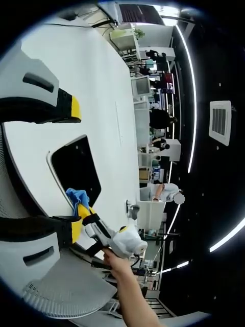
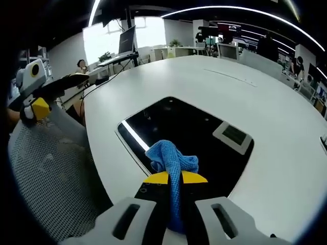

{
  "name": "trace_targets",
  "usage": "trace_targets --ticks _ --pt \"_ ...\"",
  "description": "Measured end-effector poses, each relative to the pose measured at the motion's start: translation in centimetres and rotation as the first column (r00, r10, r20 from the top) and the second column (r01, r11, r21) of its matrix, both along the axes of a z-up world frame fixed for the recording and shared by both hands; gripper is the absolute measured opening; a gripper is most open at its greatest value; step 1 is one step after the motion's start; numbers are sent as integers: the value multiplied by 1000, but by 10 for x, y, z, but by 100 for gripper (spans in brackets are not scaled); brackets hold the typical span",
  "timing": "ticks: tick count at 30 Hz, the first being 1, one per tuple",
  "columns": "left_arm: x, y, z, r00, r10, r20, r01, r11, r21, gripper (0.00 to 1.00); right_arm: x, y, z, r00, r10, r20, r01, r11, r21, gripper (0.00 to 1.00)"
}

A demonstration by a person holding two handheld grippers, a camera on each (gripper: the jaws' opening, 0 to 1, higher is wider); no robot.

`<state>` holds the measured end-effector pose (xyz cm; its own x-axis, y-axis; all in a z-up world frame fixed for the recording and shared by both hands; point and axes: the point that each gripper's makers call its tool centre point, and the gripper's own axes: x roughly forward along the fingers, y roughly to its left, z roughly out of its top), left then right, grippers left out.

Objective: Wipe the mirror surface with the cleaning cloth until all visible marks leave the cleaned area.

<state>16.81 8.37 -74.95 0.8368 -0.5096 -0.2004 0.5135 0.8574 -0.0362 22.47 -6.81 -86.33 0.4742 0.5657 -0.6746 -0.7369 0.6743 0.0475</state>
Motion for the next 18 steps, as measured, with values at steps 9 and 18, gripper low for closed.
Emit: trace_targets --ticks 9,18 --pt "-1 0 -1 1000 -2 -9 2 1000 3 72 0 0 0 1000 13 7 -13 1000 14 1" --pt "0 0 -1 1000 1 -2 -1 1000 1 72 2 -14 0 999 28 18 -28 999 -20 1"
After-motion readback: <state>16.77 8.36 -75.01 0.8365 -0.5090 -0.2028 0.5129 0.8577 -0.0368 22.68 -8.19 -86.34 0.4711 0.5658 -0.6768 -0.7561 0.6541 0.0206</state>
